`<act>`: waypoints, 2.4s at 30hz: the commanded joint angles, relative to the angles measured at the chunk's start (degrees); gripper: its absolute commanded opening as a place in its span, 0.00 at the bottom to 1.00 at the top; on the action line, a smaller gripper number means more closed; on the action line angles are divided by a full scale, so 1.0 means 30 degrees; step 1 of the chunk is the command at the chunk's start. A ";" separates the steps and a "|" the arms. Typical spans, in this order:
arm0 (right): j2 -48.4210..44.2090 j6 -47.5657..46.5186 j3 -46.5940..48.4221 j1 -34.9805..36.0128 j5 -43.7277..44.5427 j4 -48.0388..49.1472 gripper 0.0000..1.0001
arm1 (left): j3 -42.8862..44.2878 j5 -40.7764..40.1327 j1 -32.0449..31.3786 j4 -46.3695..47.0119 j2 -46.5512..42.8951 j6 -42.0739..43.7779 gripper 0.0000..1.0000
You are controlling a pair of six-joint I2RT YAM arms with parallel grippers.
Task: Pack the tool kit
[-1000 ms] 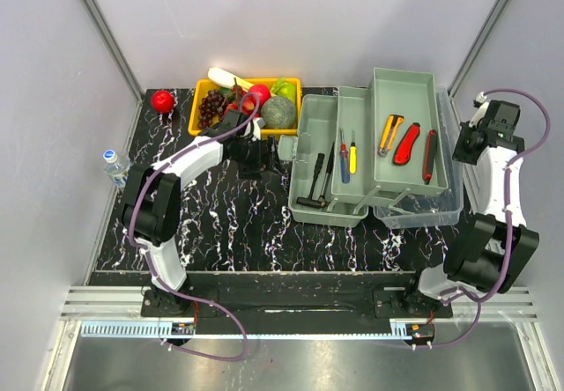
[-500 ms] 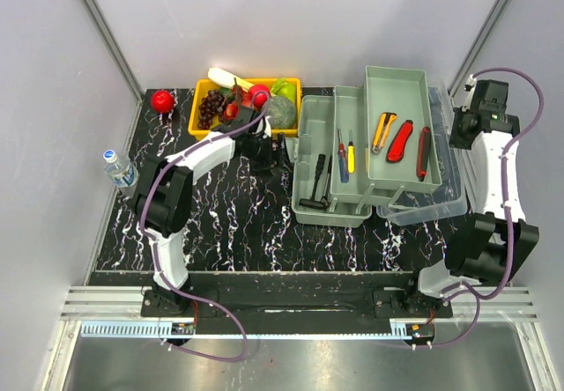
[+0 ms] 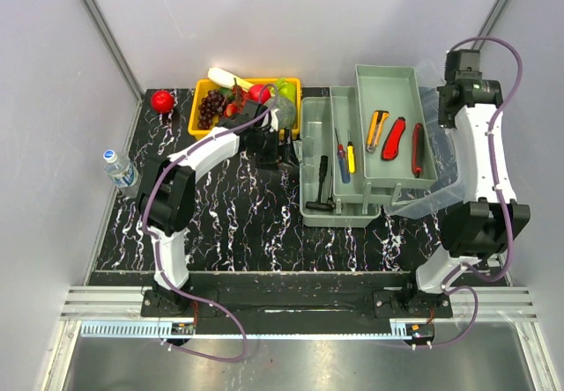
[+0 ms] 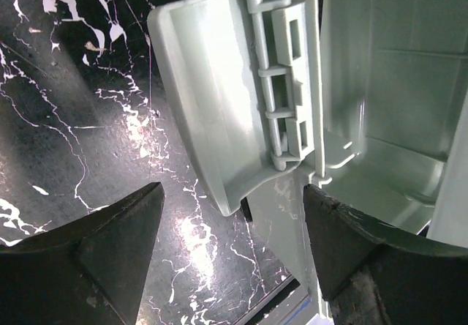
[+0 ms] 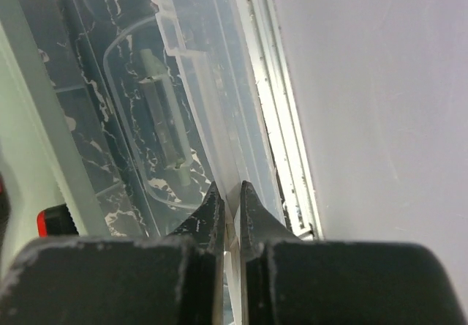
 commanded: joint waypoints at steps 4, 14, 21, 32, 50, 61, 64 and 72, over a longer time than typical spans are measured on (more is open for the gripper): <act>0.0792 0.1815 0.2177 0.3572 0.6892 0.0307 0.00 | 0.1607 -0.0627 -0.0116 -0.0495 0.0347 -0.0744 0.81; 0.0443 0.3047 0.1240 0.6182 1.1936 0.0158 0.00 | 0.1988 -0.1392 -0.0701 -0.0380 0.0670 -0.1684 0.80; -0.0377 0.3223 0.0390 0.7412 1.4164 0.1212 0.00 | 0.1930 -0.1158 -0.0965 -0.0380 0.0875 -0.1743 0.80; 0.1378 0.4395 0.3258 1.0019 1.6978 -0.0719 0.04 | 0.1637 -0.1040 -0.1112 -0.0204 0.0992 -0.1772 0.80; 0.4397 0.6855 0.4433 1.3125 1.9908 -0.1512 0.25 | 0.0731 -0.0486 -0.0702 -0.0119 0.0701 -0.1860 0.80; 0.3988 0.4720 0.0979 1.4883 2.1813 0.3084 0.23 | 0.0202 0.0923 -0.0526 0.0792 0.0759 -0.2241 0.80; 0.3753 0.3346 0.0245 1.5234 2.2222 0.4985 0.21 | 0.0055 0.0923 -0.0467 0.0850 0.0671 -0.2212 0.80; 0.3899 -0.1284 -0.1015 1.6143 2.3102 1.0815 0.21 | -0.0209 0.0923 -0.0409 0.0880 0.0612 -0.2095 0.80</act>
